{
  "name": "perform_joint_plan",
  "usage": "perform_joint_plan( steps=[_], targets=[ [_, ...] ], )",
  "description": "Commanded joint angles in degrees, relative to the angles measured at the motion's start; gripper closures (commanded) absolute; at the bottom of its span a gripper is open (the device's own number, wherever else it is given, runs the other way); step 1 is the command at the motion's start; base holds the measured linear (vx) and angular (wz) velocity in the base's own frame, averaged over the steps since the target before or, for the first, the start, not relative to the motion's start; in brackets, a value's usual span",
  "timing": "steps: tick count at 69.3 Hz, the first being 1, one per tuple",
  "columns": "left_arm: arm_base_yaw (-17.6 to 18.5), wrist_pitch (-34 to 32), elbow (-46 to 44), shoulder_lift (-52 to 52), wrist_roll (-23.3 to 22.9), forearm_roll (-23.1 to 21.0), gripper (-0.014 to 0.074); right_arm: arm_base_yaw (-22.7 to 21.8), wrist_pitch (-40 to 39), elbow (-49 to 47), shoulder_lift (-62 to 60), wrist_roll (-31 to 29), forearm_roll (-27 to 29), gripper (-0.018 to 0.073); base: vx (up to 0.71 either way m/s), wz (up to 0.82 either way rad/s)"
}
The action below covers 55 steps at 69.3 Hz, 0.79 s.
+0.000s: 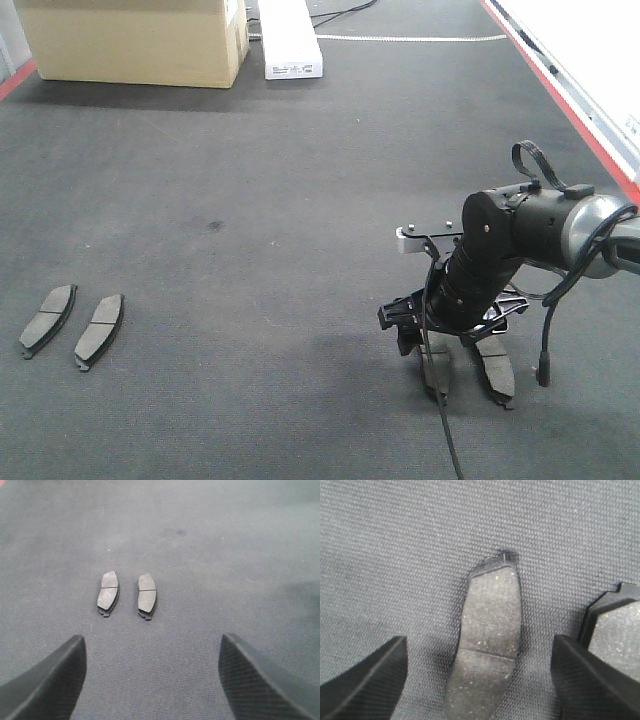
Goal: Move and align brake pads A on conveyor
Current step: 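Open the right gripper and lift it away from the pad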
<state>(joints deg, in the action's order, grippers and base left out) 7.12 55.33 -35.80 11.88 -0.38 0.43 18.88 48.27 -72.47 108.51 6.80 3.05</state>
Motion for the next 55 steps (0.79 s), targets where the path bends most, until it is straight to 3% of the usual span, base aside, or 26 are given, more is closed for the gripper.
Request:
perform_joint_plan(
  steps=[1, 21, 30, 42, 55],
  targets=[
    [0.28, -4.13, -1.42, 0.69, -0.56, -0.43, 0.008, -0.01, -1.28, -1.82, -4.54, -0.75, -0.72, -0.0018, 0.0, 0.0],
    [0.28, -4.13, -1.42, 0.69, -0.56, -0.43, 0.008, -0.01, -2.92, -1.82, -15.94, -0.7, -5.89, -0.0015, 0.0, 0.0],
    [0.28, -4.13, -1.42, 0.69, -0.56, -0.43, 0.008, -0.01, -2.92, -1.82, -22.73, -0.45, -8.97, 0.0034, 0.0, 0.0],
    [0.28, -4.13, -1.42, 0.69, -0.56, -0.43, 0.008, -0.01, -2.34, -1.82, -32.49, -0.21, -10.58, 0.0228, 0.0, 0.0],
    [0.28, -4.13, -1.42, 0.69, -0.56, -0.43, 0.008, -0.01, -0.32, -1.82, -42.14, -0.46, -10.88, 0.0557, 0.0, 0.0]
  ],
)
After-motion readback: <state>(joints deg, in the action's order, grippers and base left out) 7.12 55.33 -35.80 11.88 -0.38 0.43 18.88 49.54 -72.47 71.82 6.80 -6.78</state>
